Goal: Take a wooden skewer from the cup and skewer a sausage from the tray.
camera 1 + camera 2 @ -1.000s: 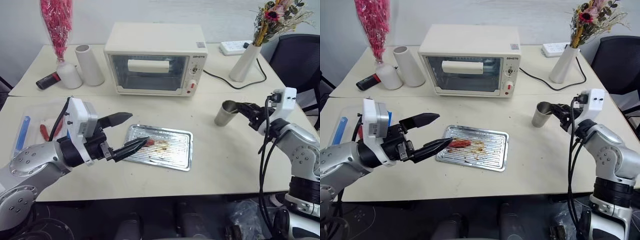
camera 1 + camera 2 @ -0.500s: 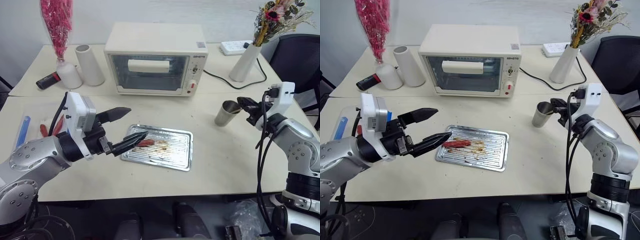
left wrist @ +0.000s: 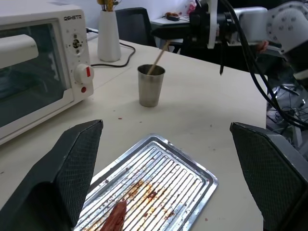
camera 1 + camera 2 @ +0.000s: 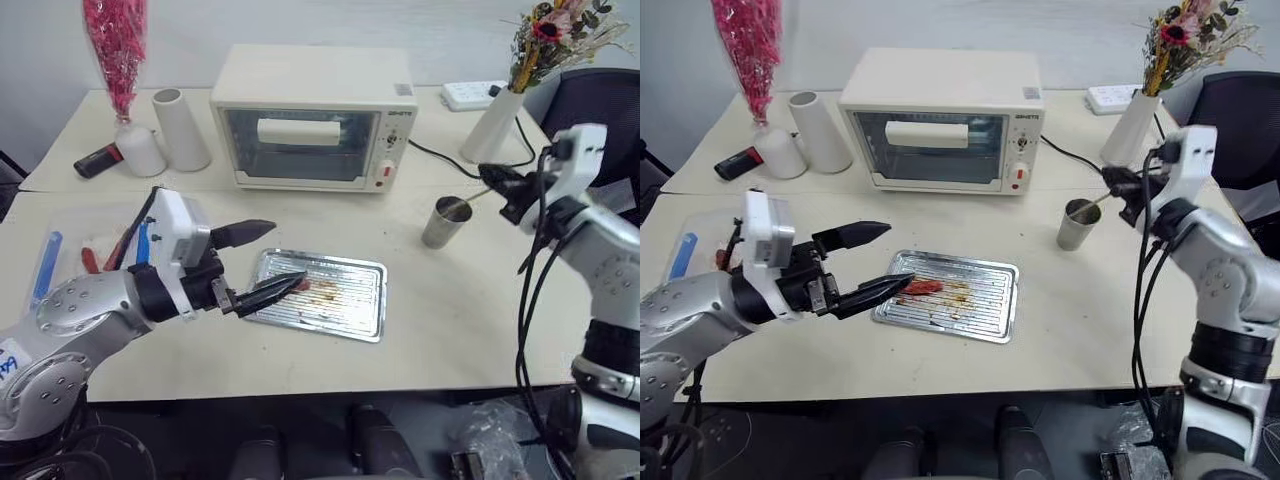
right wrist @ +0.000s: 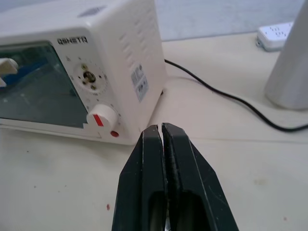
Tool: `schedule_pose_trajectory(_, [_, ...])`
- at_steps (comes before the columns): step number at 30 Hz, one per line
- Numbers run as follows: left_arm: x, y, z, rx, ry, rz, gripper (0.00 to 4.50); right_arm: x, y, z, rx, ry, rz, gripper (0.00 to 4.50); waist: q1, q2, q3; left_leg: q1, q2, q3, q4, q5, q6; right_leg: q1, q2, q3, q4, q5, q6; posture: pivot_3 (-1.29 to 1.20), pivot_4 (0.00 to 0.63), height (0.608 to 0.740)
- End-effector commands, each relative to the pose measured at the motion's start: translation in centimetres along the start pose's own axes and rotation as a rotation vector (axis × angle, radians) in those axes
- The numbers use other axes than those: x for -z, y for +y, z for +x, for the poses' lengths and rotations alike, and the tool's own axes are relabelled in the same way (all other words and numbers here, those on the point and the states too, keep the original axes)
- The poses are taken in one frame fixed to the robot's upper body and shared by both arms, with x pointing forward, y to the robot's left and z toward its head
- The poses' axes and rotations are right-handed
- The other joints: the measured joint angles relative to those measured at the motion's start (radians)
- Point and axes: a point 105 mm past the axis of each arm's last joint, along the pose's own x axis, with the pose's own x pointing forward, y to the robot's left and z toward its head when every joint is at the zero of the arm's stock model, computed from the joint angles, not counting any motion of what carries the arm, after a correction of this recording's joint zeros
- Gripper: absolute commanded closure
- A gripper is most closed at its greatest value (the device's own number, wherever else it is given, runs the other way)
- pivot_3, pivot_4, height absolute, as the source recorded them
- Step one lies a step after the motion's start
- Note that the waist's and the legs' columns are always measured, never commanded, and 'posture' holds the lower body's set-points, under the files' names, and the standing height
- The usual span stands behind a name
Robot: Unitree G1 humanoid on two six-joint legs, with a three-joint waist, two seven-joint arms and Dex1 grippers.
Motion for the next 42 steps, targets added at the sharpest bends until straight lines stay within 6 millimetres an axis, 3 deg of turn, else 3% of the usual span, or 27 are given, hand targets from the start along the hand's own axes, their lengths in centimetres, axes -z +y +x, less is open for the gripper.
schedule_pose_trajectory(1, [-0.4, -0.2, 0.6, 0.046, -0.019, 0.06, 0.0, -3.6, 1.1, -1.1, -0.062, -0.034, -0.086, 4.48, 0.003, 0.0, 0.0, -0.001, 0.0, 0.0, 0.0, 0.0, 0.0, 0.0, 0.0, 0.0, -0.001, 0.0, 0.0, 0.0, 0.15, 0.74])
schedule_pose_trajectory(7, [-0.3, 0.6, 1.9, 0.083, -0.038, 0.12, 0.0, -6.9, 1.8, -2.2, -0.126, 0.001, -0.177, 4.48, 0.008, 0.0, 0.0, -0.002, -0.001, 0.0, 0.0, 0.0, 0.001, 0.0, -0.001, 0.0, -0.004, 0.001, 0.001, 0.0, 0.15, 0.74])
schedule_pose_trajectory(10, [-0.8, 0.7, 2.6, 0.113, -0.063, 0.143, 0.0, -7.7, 3.9, -2.3, -0.272, 0.042, -0.093, 4.48, 0.003, 0.0, 0.0, -0.002, 0.0, 0.001, 0.0, -0.001, 0.002, 0.0, 0.0, 0.001, -0.004, 0.001, 0.002, 0.0, 0.15, 0.74])
schedule_pose_trajectory(18, [-1.8, 0.4, 3.1, 0.167, -0.079, 0.195, 0.0, -5.0, 10.8, -0.8, -0.695, 0.194, 0.351, 4.48, -0.004, 0.0, 0.0, -0.002, 0.001, 0.0, 0.0, -0.001, 0.002, 0.0, 0.0, 0.001, -0.003, 0.001, 0.002, 0.0, 0.15, 0.74])
schedule_pose_trajectory(26, [-2.0, 0.7, 2.5, 0.129, -0.063, 0.208, 0.0, -1.1, 14.7, 1.1, -0.809, 0.247, 0.628, 4.48, 0.0, 0.0, 0.0, -0.006, 0.004, -0.001, -0.001, 0.0, 0.003, -0.002, -0.004, -0.002, 0.0, 0.002, 0.003, 0.0, 0.15, 0.74])
schedule_pose_trajectory(36, [-1.8, 1.4, 2.4, 0.041, -0.094, 0.187, 0.0, -1.9, 16.2, 1.5, -0.769, 0.193, 0.86, 4.48, -0.003, 0.0, 0.0, -0.009, 0.004, -0.001, -0.001, -0.001, 0.004, -0.003, -0.004, -0.003, -0.004, 0.002, 0.003, 0.0, 0.15, 0.74])
schedule_pose_trajectory(42, [-2.2, 1.6, 2.6, 0.01, -0.133, 0.18, 0.0, -1.5, 17.1, 1.4, -0.762, 0.179, 0.873, 4.48, -0.004, 0.0, 0.0, -0.008, 0.006, -0.001, 0.0, -0.001, 0.004, -0.003, -0.003, -0.003, -0.003, 0.002, 0.004, 0.0, 0.15, 0.74])
